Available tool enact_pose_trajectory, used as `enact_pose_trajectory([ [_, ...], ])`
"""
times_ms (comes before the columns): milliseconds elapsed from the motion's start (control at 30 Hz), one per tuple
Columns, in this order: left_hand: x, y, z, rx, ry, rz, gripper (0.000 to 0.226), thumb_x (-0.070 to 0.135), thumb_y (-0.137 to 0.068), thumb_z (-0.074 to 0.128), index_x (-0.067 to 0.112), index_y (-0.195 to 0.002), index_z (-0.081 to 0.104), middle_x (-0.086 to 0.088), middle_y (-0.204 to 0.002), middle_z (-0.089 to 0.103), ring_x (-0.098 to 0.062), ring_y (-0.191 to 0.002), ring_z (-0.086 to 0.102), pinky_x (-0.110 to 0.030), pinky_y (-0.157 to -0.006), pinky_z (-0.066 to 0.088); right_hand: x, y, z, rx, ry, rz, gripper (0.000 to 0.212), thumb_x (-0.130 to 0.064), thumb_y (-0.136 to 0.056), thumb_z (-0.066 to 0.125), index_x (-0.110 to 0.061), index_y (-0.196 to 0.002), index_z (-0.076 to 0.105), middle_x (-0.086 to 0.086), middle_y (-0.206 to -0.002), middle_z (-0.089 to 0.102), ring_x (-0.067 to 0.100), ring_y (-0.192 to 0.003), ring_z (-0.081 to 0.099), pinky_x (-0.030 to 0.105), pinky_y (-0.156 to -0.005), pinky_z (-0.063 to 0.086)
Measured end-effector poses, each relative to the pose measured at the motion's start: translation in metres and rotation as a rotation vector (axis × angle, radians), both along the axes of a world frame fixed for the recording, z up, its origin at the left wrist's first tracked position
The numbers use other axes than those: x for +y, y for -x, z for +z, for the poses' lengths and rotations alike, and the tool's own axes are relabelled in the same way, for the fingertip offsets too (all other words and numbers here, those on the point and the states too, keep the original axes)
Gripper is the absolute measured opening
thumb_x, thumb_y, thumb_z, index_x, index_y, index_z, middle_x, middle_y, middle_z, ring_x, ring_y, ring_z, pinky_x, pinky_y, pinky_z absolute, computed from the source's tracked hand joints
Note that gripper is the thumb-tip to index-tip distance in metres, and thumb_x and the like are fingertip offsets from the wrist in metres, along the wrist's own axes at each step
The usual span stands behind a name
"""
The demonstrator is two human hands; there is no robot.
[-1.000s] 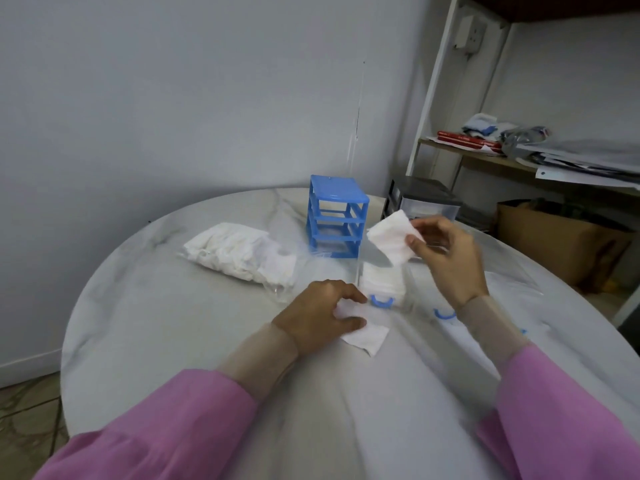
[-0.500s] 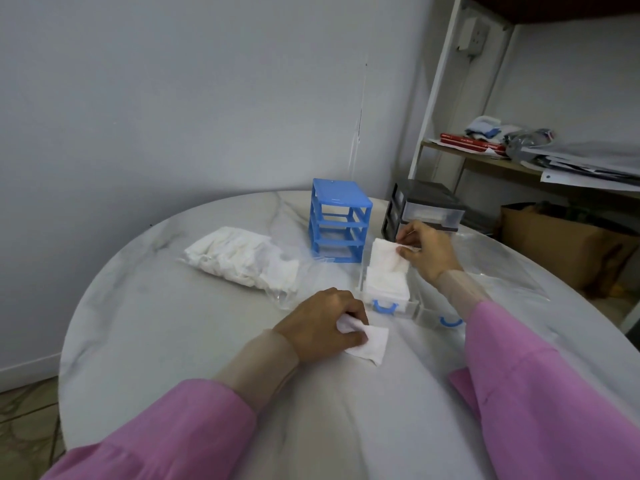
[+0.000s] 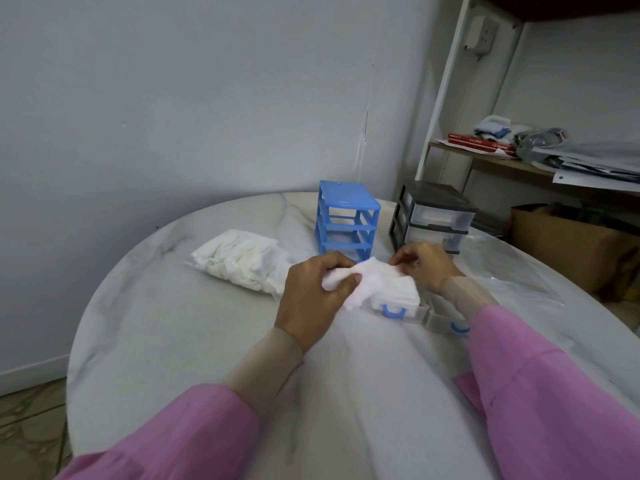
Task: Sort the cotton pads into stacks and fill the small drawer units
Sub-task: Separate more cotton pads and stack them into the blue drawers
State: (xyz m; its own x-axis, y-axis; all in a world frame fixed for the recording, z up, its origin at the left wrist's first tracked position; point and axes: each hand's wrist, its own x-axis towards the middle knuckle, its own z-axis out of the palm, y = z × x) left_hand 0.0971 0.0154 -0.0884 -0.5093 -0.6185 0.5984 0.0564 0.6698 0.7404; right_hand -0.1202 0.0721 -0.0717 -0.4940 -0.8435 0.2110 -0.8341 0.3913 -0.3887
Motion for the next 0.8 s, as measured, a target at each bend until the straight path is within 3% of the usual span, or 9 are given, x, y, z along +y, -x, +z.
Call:
enact_pose_trajectory([
  [167, -0.003, -0.002, 0.001, 0.062, -0.061, 0.092, 0.010, 0.014, -0.083, 0.068, 0.020, -0.077, 0.063, 0.017, -0.069, 0.061, 0.008, -0.067, 0.055, -0.004, -0.061, 0.036, 0.002, 0.000, 0.001, -0.010, 0.064, 0.008, 0.026, 0.001, -0.092, 0.048, -0.008, -0.099, 0.070, 0.008, -0.110, 0.066, 0.015, -0.096, 0.054, 0.020, -0.087, 0.038],
  [333, -0.002, -0.003, 0.002, 0.147, -0.091, 0.144, 0.007, 0.018, -0.085, 0.067, 0.020, -0.079, 0.063, 0.018, -0.071, 0.062, 0.007, -0.068, 0.055, -0.006, -0.062, 0.038, 0.006, -0.001, 0.000, 0.038, -0.039, 0.032, 0.030, 0.000, -0.093, 0.046, -0.012, -0.102, 0.071, 0.006, -0.117, 0.064, 0.021, -0.112, 0.054, 0.029, -0.101, 0.038],
  [433, -0.003, -0.004, 0.003, 0.160, -0.117, 0.141, 0.003, 0.015, -0.083, 0.069, 0.016, -0.083, 0.066, 0.015, -0.074, 0.063, 0.007, -0.068, 0.055, -0.006, -0.063, 0.038, 0.012, -0.009, 0.007, 0.050, 0.087, 0.048, 0.029, 0.002, -0.093, 0.045, -0.009, -0.104, 0.069, 0.006, -0.115, 0.064, 0.020, -0.107, 0.056, 0.020, -0.091, 0.038],
  [567, -0.003, -0.003, 0.000, 0.158, -0.204, 0.105, 0.012, 0.012, -0.078, 0.073, 0.019, -0.084, 0.067, 0.016, -0.078, 0.065, 0.009, -0.071, 0.057, -0.005, -0.065, 0.040, 0.021, -0.036, 0.025, -0.163, 0.262, 0.201, 0.018, -0.008, -0.095, 0.048, -0.008, -0.099, 0.066, 0.003, -0.100, 0.067, 0.012, -0.092, 0.060, 0.017, -0.082, 0.041],
  [667, -0.003, -0.002, 0.000, 0.139, -0.236, 0.074, 0.011, 0.011, -0.076, 0.075, 0.015, -0.085, 0.069, 0.011, -0.077, 0.067, 0.007, -0.068, 0.058, -0.005, -0.063, 0.040, 0.026, -0.057, 0.034, -0.372, 0.269, 0.378, 0.019, -0.017, -0.093, 0.053, -0.005, -0.101, 0.066, 0.006, -0.096, 0.069, 0.011, -0.087, 0.064, 0.017, -0.081, 0.047],
  [800, -0.001, -0.002, 0.002, 0.106, -0.266, 0.000, 0.012, 0.014, -0.073, 0.077, 0.018, -0.082, 0.070, 0.012, -0.074, 0.067, 0.005, -0.067, 0.059, -0.006, -0.061, 0.041, 0.026, -0.069, 0.032, -0.385, 0.225, 0.443, 0.016, -0.017, -0.084, 0.067, -0.018, -0.099, 0.063, 0.003, -0.092, 0.067, 0.017, -0.088, 0.064, 0.027, -0.084, 0.051],
])
